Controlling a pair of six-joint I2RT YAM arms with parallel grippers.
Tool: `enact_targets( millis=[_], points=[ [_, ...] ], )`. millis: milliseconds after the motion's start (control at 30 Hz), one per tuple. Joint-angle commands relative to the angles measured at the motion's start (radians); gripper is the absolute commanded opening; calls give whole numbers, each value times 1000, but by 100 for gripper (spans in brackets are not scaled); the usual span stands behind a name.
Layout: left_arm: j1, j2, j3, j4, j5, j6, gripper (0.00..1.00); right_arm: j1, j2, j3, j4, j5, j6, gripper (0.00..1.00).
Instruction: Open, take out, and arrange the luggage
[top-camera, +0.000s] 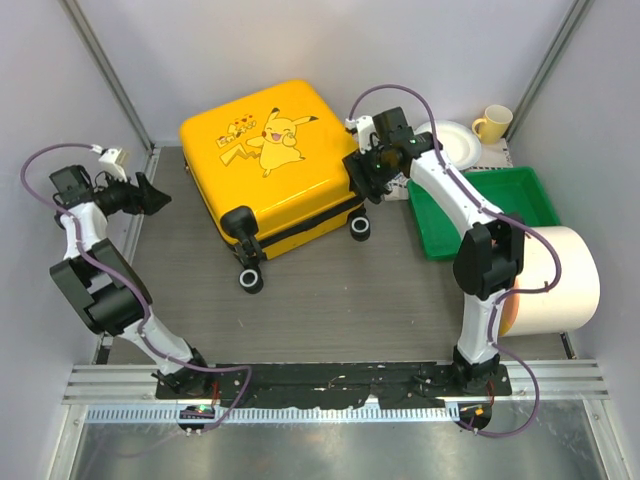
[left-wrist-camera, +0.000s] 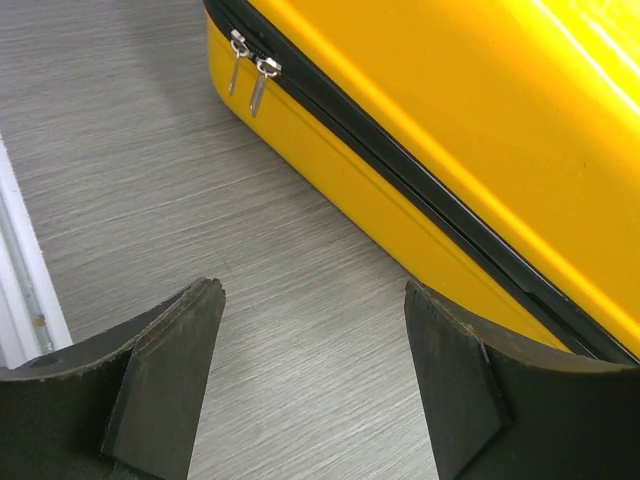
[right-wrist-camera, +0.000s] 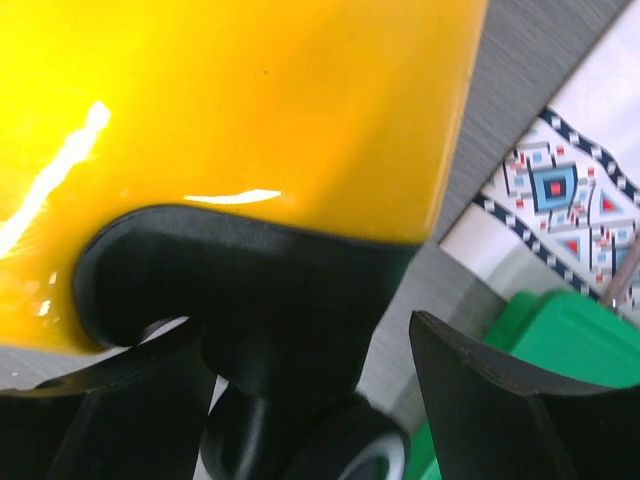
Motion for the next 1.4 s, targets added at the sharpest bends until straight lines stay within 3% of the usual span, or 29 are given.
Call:
enact_targets(
  millis=[0,133,267,467,667,867,1100,1367],
  points=[
    [-7,-121,-39,52,-64,8,79,55,-165,28,108,118,216,81],
    [-7,-184,-119,-12,-167,19,81,119,-250,27,66,110,241,81],
    [-4,-210,-138,-66,-199,-25,82,302,-306,-68,60,73,245,81],
    [-5,-264,-188,12,-187,-138,82,535,-254,-90,88,90,377,81],
    [-5,-313,-265,109,-197,-237,82,684,-172,-49,83,133,432,79],
    [-2,-364,-350,185,-193,-280,83,735,-107,13,92,173,492,82],
    [15,-388,-374,227,-188,-323,84,776,41,149,72,420,531,83],
    [26,-440,-388,322,-173,-418,84,784,232,427,-63,538,590,83]
  ],
)
